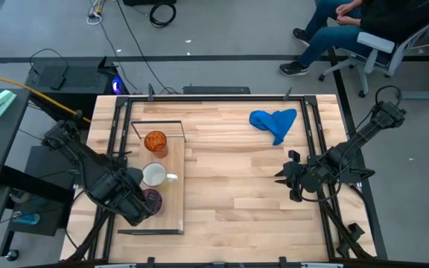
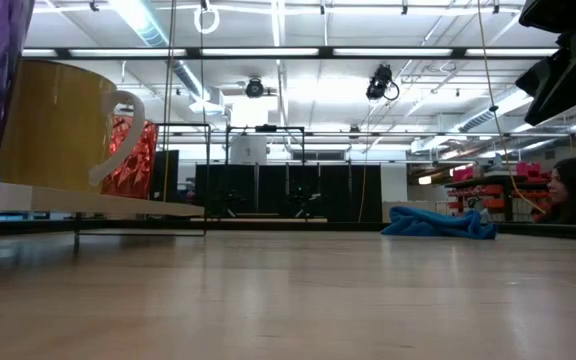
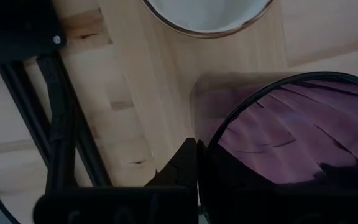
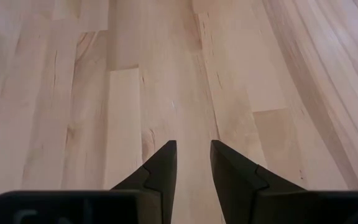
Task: Stack small to large cups/mugs on shelf
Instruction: Put the violet cup on the shelf
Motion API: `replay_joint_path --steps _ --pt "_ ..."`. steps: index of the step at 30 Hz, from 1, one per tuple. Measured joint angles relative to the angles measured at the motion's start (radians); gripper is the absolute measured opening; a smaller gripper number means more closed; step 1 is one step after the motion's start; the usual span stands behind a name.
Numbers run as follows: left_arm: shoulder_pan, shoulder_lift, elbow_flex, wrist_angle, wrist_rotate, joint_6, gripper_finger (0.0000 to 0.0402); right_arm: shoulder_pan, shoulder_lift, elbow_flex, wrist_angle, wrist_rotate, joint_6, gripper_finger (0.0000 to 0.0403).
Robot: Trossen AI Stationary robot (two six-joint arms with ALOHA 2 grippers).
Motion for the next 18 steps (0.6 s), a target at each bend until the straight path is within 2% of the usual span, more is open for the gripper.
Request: replay_joint_path --steps 11,18 --pt "-0.054 0.01 -0.002 0.022 -0.003 -0.062 0.0012 0.0 0.0 0.0 0.0 0.0 0.0 0.0105" --pt "-0.076 0.022 -0.002 0.028 -0.04 -0.083 0.0012 0.0 0.0 0.0 0.0 0.0 0.0 0.0105"
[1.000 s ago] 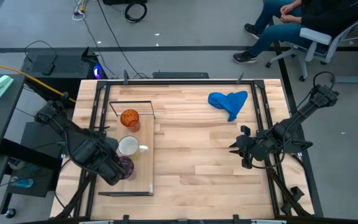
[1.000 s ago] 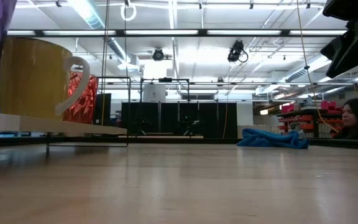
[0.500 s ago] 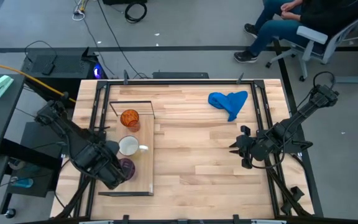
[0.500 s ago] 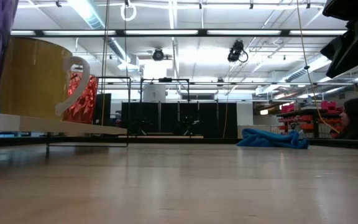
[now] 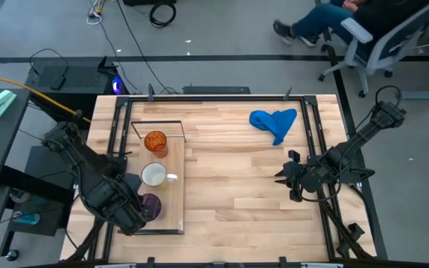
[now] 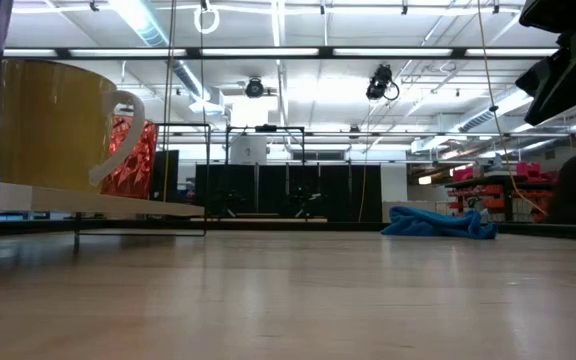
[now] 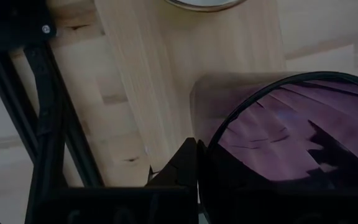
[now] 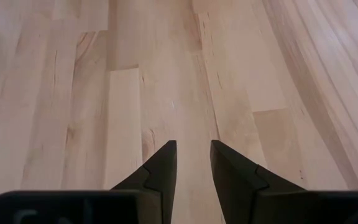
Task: Stack small to large cups/mugs on shelf
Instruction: Put the violet cup on the shelf
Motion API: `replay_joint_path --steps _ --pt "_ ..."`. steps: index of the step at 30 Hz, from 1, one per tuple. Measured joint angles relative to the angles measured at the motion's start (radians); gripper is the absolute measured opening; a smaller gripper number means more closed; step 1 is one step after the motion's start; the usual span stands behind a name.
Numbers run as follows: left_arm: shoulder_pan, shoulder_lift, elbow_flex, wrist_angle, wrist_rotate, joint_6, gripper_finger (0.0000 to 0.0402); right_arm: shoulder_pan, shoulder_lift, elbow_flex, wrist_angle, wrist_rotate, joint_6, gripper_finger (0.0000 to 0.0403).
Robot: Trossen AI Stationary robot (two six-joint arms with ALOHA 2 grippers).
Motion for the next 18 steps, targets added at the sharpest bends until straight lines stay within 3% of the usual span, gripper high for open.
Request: replay_joint_path --steps 18 --pt "-0.006 0.011 0.0 0.005 -0.003 -0.021 0.0012 0.0 0.0 0.0 0.0 0.0 0.0 0.0105"
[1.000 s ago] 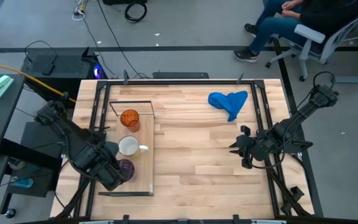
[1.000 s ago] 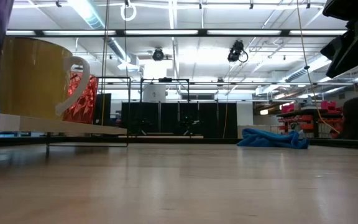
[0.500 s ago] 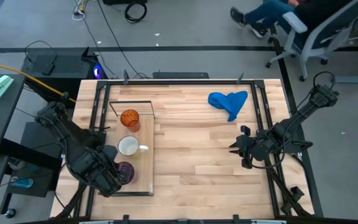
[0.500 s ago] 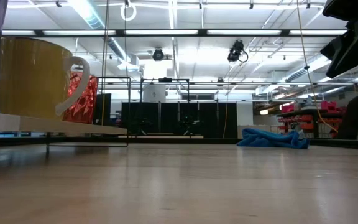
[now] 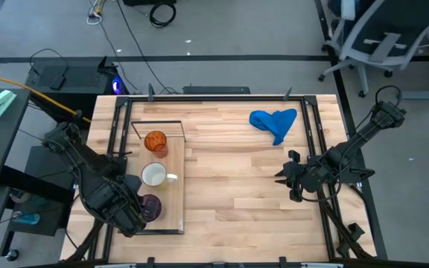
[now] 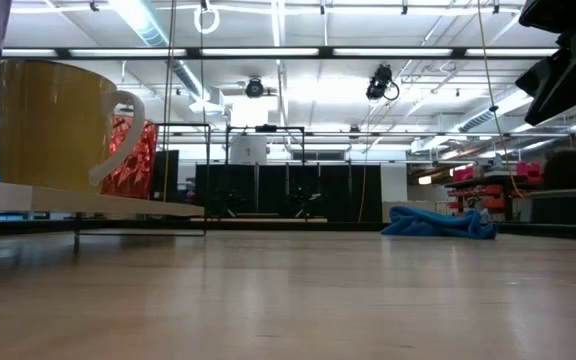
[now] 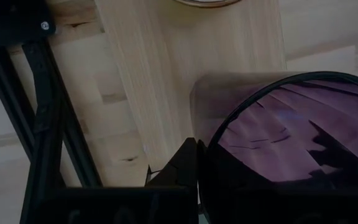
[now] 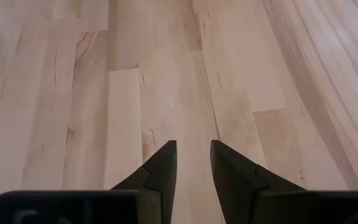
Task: Stack small to large cups/mugs on shelf
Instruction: Put the violet cup on the shelf
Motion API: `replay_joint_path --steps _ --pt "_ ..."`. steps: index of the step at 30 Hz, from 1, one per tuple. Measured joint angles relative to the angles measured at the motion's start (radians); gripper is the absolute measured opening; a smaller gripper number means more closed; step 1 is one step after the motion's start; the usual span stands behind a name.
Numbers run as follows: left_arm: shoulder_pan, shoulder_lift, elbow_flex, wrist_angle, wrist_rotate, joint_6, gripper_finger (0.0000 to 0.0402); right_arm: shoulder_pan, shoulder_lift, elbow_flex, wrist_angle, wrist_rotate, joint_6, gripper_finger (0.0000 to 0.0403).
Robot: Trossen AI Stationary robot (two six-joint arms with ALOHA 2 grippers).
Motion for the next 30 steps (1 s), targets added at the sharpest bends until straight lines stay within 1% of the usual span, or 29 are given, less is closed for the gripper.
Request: replay_joint_path --steps 6,13,20,26,30 --pt "0.0 0.007 0.0 -0.006 0.0 -0.005 0.0012 0.001 0.0 0.0 0.0 0.0 0.0 0.0105" --pt "0.0 0.031 0.0 -0.008 0.005 -0.003 0.0012 0.039 0.0 0.0 0.002 0.001 0.0 0.0105" --pt "0.0 0.031 0.0 -0.008 0.005 -0.001 0.0013 0.045 0.0 0.0 0.003 0.004 0.009 0.0105" --pt "0.0 0.032 0.0 -0.011 0.007 0.0 0.0054 0.045 0.0 0.0 0.003 0.004 0.011 0.0105" --pt "0.0 0.032 0.0 -0.012 0.008 0.0 0.0071 0.045 0.0 0.0 0.004 0.004 0.011 0.0105"
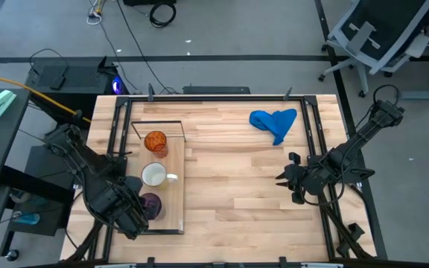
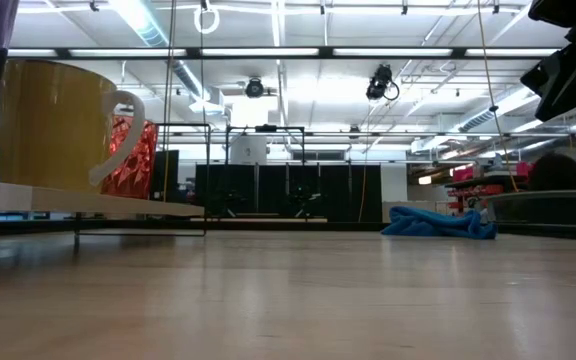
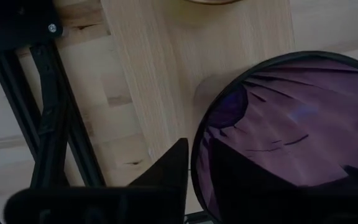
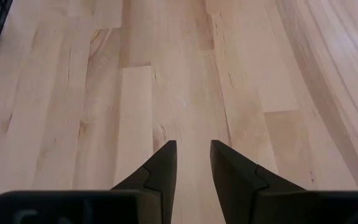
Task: Stack small to large cups/mugs on shelf
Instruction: Put the violet cup on the shelf
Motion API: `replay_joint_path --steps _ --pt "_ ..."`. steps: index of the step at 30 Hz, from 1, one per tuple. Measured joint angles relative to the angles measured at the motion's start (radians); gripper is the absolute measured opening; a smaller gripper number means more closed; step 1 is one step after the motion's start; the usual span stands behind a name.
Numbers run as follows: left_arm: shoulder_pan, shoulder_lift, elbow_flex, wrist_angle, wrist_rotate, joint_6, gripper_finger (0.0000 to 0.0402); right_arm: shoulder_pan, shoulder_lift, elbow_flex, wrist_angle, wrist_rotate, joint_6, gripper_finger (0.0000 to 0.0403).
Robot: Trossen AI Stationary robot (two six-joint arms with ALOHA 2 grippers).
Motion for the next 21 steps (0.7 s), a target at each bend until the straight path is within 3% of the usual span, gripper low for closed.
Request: replay_joint_path --steps 21 --pt "-0.001 -0.081 0.001 -0.029 -0.009 -0.008 0.0091 0.0 0.0 0.0 0.0 0.0 0.0 0.0105"
